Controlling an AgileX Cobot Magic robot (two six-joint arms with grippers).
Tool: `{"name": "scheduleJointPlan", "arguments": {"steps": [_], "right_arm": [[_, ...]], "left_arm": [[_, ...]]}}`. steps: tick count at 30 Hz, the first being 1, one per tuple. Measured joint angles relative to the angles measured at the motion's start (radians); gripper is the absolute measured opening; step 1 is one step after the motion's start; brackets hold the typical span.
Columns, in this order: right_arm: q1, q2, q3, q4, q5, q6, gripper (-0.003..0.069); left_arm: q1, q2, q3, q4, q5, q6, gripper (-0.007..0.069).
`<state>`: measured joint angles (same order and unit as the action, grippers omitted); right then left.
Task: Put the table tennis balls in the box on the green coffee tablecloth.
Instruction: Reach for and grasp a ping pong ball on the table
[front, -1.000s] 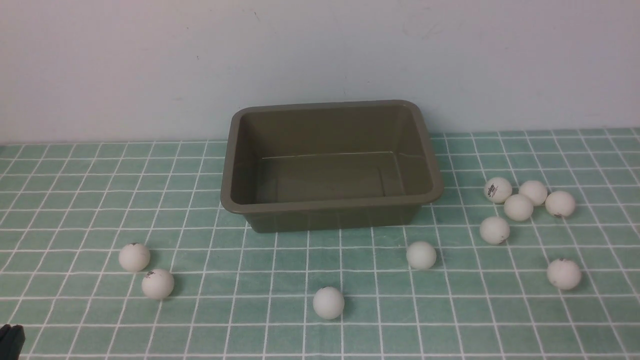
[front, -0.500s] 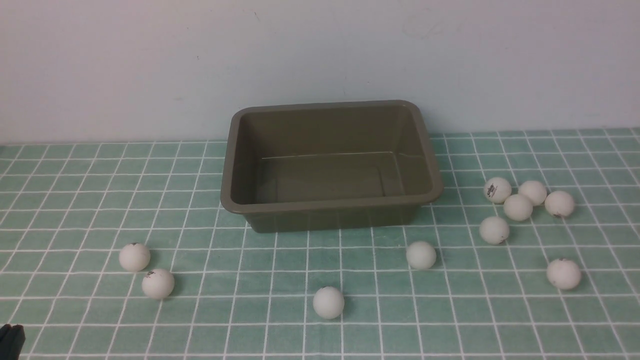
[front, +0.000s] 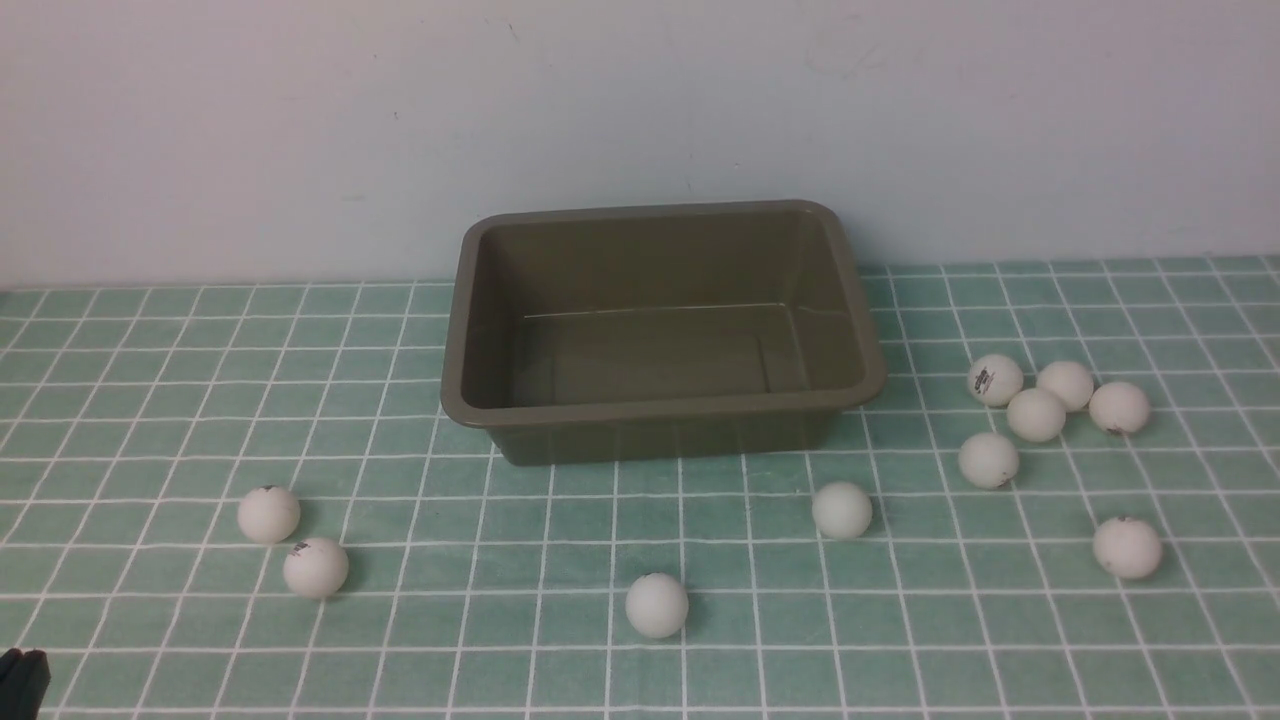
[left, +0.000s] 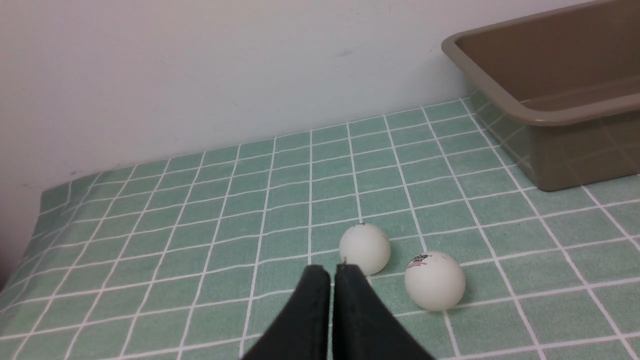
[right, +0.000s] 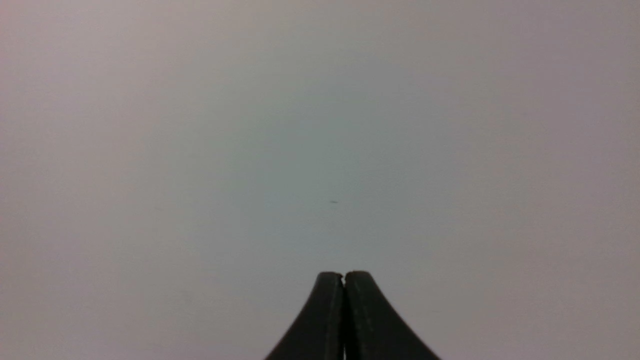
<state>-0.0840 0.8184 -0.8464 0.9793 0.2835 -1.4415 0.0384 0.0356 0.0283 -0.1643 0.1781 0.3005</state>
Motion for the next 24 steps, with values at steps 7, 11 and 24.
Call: {"name": "scheduleJointPlan", "arguments": {"steps": [7, 11, 24], "right_arm": [[0.0, 0.163, 0.0, -0.324, -0.026, 0.137, -0.0018], [0.0, 0.236, -0.002, -0.448, 0.094, 0.326, -0.0018], [0.0, 0.386, -0.002, -1.21, 0.535, 1.428, -0.0018]], "left_arm": [[0.0, 0.0, 0.0, 0.0, 0.0, 0.0, -0.0004], [0.0, 0.0, 0.0, 0.0, 0.0, 0.0, -0.0004], [0.0, 0.0, 0.0, 0.0, 0.0, 0.0, -0.0004]]}}
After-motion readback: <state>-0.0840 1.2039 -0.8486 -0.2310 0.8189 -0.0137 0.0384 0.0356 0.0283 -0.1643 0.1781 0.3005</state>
